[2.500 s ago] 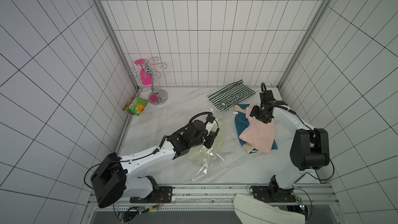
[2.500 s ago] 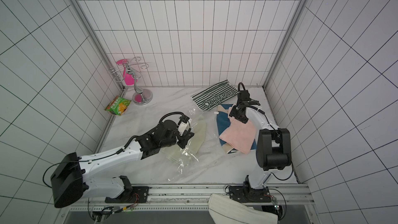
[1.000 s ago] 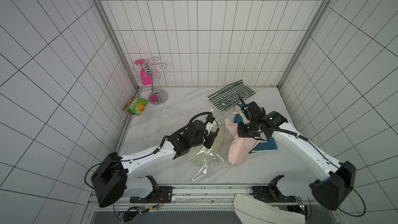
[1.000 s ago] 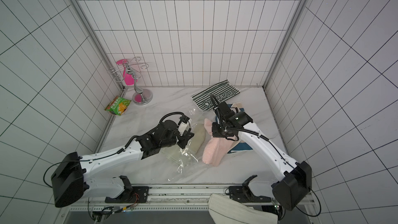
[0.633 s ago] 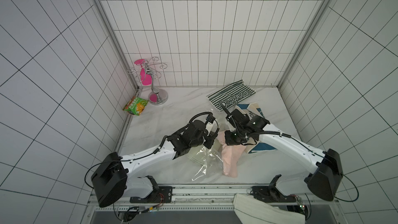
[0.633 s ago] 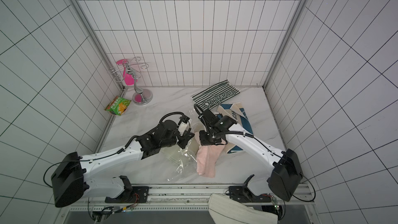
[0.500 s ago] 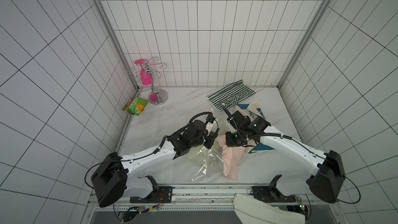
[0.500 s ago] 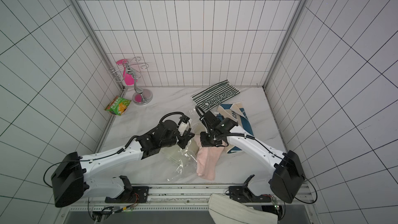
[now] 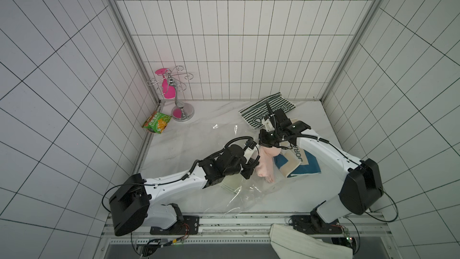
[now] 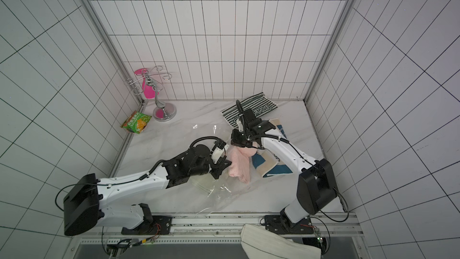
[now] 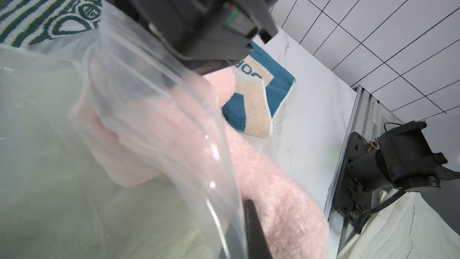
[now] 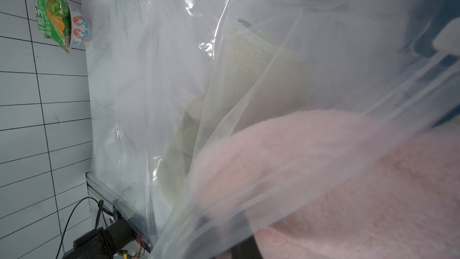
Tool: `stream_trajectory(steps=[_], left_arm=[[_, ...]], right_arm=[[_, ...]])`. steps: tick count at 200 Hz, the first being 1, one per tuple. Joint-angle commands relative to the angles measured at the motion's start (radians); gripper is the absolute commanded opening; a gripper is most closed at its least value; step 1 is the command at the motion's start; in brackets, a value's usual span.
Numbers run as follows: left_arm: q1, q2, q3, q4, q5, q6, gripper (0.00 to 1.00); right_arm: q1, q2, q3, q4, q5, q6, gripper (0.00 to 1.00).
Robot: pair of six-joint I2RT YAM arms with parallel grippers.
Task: Place the folded towel into the vacuum bag
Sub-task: Place the towel in the vacuum bag.
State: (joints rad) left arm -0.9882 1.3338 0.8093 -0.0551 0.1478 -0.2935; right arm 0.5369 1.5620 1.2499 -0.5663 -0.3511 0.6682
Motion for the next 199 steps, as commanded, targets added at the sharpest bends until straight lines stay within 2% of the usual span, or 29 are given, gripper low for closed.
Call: stream_trajectory(steps=[1,18,36,57,81,86,110,133,155,168,199], left_arm=[[-0.018,-0.007,-0.021,0.052,0.033,-0.01,0.0],[-0.018,-0.011,-0.019,0.044,0.018,-0.005,0.0],[-0.016,-0.012,-0.011,0.02,0.003,0.005,0.0],[-0.014,-0.024,-0.006,-0.012,-0.032,0.004,0.0],[-0.004,-0.05,-0.026,0.007,-0.063,0.013,0.0],[0.001,-0.05,-0.024,-0.001,-0.062,0.016,0.0],[0.015,-0.069,-0.014,-0.023,-0.053,0.016,0.0],[0.023,-0.102,-0.019,-0.011,-0.055,0.009,0.0],[0.032,-0.104,-0.025,0.013,-0.046,0.005,0.0],[0.033,-0.089,-0.027,0.018,-0.04,0.005,0.0],[0.033,-0.071,-0.039,0.037,-0.023,-0.011,0.0]], right_arm=[[0.013,0.011,-0.161,0.342,0.018,0.196,0.05],[0.047,0.067,-0.194,0.396,0.113,0.253,0.08],[0.056,0.118,-0.2,0.435,0.132,0.276,0.15],[0.038,0.086,-0.19,0.473,0.02,0.28,0.3],[0.02,-0.018,-0.184,0.379,-0.068,0.227,0.55],[0.013,-0.036,-0.186,0.343,-0.073,0.206,0.58],[0.002,-0.117,-0.196,0.116,-0.053,0.08,0.61],[0.056,-0.194,-0.258,0.013,-0.026,0.065,0.61],[0.132,-0.246,-0.374,0.061,0.011,0.163,0.59],[0.159,-0.261,-0.453,0.126,0.077,0.185,0.58],[0.168,-0.171,-0.531,0.223,0.187,0.196,0.59]])
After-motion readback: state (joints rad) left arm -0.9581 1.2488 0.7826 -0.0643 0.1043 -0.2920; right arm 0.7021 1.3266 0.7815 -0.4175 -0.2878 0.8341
